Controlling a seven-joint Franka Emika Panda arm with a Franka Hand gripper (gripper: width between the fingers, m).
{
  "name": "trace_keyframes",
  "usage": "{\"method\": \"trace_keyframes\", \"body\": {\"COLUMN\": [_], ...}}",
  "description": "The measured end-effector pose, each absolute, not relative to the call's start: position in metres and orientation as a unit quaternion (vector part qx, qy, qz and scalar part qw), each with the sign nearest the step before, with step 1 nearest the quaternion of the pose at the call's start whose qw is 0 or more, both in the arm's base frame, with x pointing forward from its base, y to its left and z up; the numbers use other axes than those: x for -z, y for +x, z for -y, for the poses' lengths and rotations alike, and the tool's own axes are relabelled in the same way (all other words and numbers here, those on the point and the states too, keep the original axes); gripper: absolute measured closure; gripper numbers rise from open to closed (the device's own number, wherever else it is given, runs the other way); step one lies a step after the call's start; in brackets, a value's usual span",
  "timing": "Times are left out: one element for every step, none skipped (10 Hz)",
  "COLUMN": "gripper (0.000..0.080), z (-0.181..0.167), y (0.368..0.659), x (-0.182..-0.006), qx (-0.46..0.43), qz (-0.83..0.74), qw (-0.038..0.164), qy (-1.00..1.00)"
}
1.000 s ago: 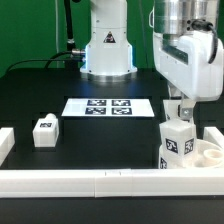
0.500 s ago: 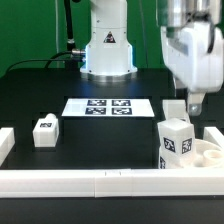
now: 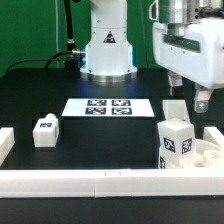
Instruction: Assemble stool
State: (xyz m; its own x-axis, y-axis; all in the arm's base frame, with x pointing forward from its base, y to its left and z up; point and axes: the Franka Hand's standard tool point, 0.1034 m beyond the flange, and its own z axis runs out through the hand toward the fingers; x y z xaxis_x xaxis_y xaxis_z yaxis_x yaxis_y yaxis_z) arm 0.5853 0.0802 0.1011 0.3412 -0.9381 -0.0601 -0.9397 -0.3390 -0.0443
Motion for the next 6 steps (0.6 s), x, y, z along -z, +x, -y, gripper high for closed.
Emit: {"method": "trace_keyframes", "body": {"gripper": [0.0151, 0.0151, 0.0151, 0.0151, 0.0151, 0.0151], "z": [-0.0769, -0.0730, -0.0740, -0.0738, -0.0735, -0.0732], "y": [0.5922, 0.5984, 0.5969, 0.5964, 0.5965, 0.5960], "x": [-0.1100, -0.1186, -0.1150, -0.1139, -0.1139, -0.1143], "qx": [-0.014, -0.010, -0.010, -0.009, -0.007, -0.007], "qz": [-0.506, -0.442, -0.435, -0.391, -0.355, -0.311], "qw": [0.038, 0.043, 0.042, 0.041, 0.042, 0.040], "qy": [-0.861, -0.896, -0.899, -0.920, -0.934, -0.950]}}
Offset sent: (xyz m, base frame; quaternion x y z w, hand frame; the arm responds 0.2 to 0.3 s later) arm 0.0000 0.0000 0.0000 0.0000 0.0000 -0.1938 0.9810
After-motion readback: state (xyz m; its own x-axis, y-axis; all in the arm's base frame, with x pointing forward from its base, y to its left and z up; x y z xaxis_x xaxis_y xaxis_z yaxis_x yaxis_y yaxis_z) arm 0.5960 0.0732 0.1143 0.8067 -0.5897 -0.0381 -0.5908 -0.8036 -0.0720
